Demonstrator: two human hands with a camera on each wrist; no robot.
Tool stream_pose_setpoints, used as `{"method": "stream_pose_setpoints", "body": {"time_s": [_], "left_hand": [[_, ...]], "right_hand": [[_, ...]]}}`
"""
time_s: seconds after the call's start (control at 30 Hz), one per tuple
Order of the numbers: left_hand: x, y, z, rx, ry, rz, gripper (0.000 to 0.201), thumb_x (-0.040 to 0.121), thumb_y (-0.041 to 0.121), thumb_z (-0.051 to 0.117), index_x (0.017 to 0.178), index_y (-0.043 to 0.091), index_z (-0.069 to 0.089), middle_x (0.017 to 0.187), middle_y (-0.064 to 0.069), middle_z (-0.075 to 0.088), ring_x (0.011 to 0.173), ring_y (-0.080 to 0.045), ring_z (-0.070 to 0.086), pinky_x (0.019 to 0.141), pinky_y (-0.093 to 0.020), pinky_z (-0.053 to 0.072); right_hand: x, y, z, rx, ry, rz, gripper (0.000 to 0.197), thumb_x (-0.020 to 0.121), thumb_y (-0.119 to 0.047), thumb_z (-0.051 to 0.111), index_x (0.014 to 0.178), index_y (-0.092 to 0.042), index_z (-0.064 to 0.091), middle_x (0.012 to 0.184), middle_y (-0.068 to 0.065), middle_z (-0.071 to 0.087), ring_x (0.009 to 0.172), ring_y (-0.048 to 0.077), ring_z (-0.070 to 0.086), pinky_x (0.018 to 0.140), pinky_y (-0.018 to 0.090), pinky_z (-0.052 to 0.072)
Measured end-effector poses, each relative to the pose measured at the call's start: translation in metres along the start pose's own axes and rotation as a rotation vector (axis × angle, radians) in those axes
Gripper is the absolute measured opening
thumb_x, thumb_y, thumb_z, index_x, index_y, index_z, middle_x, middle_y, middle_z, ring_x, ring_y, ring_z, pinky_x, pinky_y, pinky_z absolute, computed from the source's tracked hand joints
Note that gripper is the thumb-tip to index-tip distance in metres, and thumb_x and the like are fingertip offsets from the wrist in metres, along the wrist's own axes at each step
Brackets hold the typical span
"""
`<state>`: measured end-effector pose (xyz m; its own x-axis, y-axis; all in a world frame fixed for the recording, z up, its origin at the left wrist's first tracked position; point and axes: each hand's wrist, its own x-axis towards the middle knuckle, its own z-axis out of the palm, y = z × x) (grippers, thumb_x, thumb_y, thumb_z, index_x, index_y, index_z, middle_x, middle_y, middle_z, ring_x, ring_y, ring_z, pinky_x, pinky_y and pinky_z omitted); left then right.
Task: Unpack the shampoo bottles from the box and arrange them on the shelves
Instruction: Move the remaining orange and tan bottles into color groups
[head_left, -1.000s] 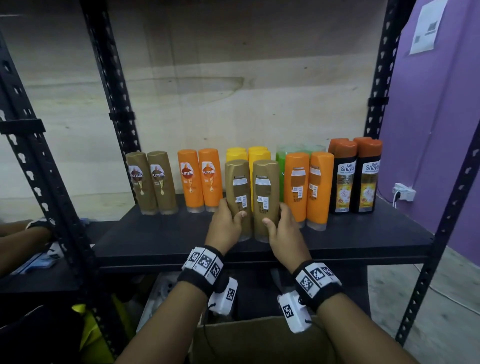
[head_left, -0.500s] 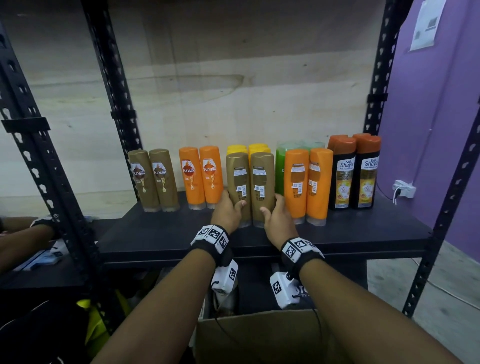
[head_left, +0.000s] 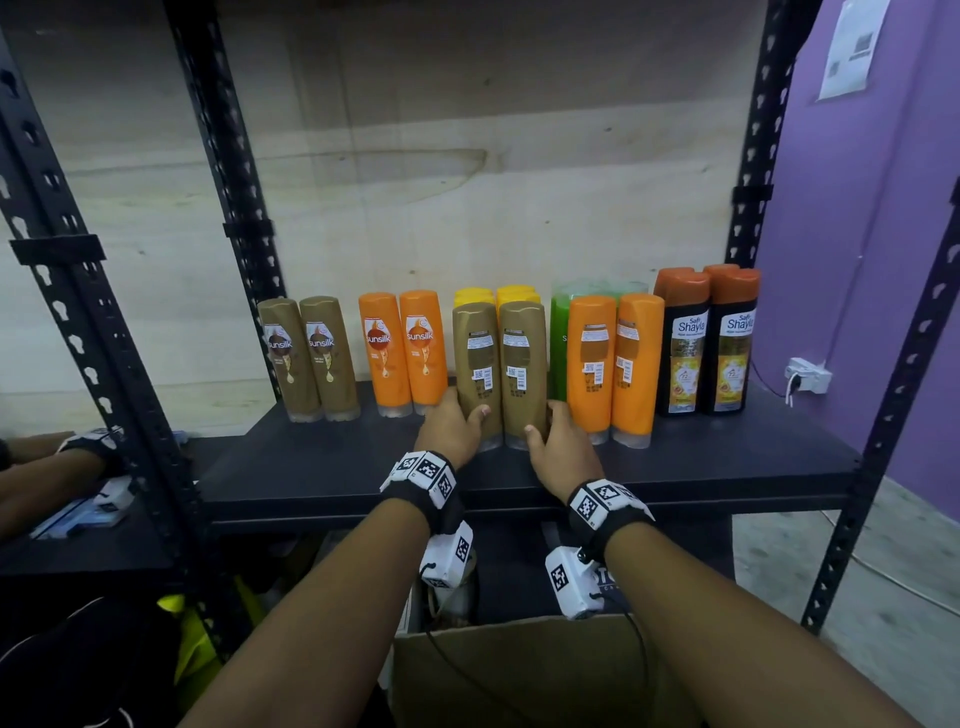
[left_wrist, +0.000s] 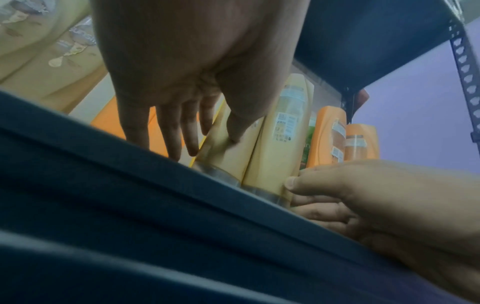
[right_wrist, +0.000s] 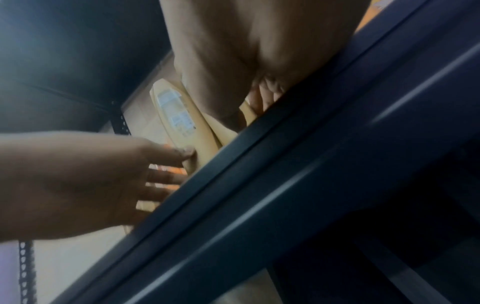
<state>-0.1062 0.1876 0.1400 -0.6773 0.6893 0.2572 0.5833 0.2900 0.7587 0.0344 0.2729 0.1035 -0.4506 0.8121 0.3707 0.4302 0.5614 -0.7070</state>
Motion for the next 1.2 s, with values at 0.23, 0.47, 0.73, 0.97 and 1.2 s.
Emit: {"method": "stream_pose_setpoints", "body": {"time_s": [0.23, 0.47, 0.73, 0.97, 1.2], "left_hand": [[-0.020, -0.014, 0.001, -0.052, 0.138, 0.003, 0.030, 0.101, 0.026, 0.061, 0.126, 0.008, 0.060, 0.123, -0.011, 0.068, 0.117, -0.028, 0.063, 0.102, -0.042, 0.051], [-0.038, 0.013, 0.012, 0.071, 0.152, 0.170, 0.019, 0.100, 0.023, 0.058, 0.096, 0.008, 0.069, 0.098, -0.011, 0.069, 0.092, -0.028, 0.067, 0.081, -0.039, 0.055], [-0.039, 0.057, 0.044, 0.190, 0.090, 0.312, 0.026, 0.101, 0.026, 0.057, 0.095, 0.005, 0.072, 0.094, -0.011, 0.069, 0.086, -0.027, 0.068, 0.077, -0.041, 0.057], [-0.039, 0.074, 0.071, 0.102, 0.046, 0.366, 0.021, 0.100, 0.027, 0.061, 0.112, 0.009, 0.065, 0.106, -0.007, 0.068, 0.098, -0.022, 0.065, 0.085, -0.036, 0.054], [-0.037, 0.077, 0.087, 0.033, -0.039, 0.341, 0.036, 0.102, 0.029, 0.057, 0.130, 0.006, 0.054, 0.121, -0.014, 0.065, 0.111, -0.031, 0.064, 0.093, -0.043, 0.053]], "right_hand": [[-0.001, 0.007, -0.025, 0.089, -0.111, -0.010, 0.040, 0.104, -0.028, 0.056, 0.140, -0.012, 0.050, 0.134, 0.007, 0.062, 0.118, 0.021, 0.062, 0.101, 0.040, 0.052], [-0.015, 0.012, -0.060, -0.231, -0.041, -0.201, 0.017, 0.102, -0.021, 0.050, 0.112, -0.017, 0.064, 0.114, 0.000, 0.059, 0.104, 0.017, 0.058, 0.089, 0.040, 0.052], [-0.022, 0.026, -0.105, -0.309, 0.029, -0.220, 0.022, 0.102, -0.024, 0.051, 0.103, -0.011, 0.068, 0.106, 0.005, 0.061, 0.098, 0.022, 0.058, 0.083, 0.041, 0.053], [-0.024, 0.053, -0.125, -0.198, 0.182, -0.222, 0.014, 0.101, -0.024, 0.053, 0.100, -0.018, 0.066, 0.097, -0.002, 0.059, 0.087, 0.015, 0.057, 0.075, 0.038, 0.052], [-0.019, 0.076, -0.124, -0.064, 0.306, -0.170, 0.023, 0.099, -0.019, 0.058, 0.122, -0.015, 0.058, 0.116, -0.002, 0.054, 0.098, 0.009, 0.057, 0.086, 0.032, 0.055]]}}
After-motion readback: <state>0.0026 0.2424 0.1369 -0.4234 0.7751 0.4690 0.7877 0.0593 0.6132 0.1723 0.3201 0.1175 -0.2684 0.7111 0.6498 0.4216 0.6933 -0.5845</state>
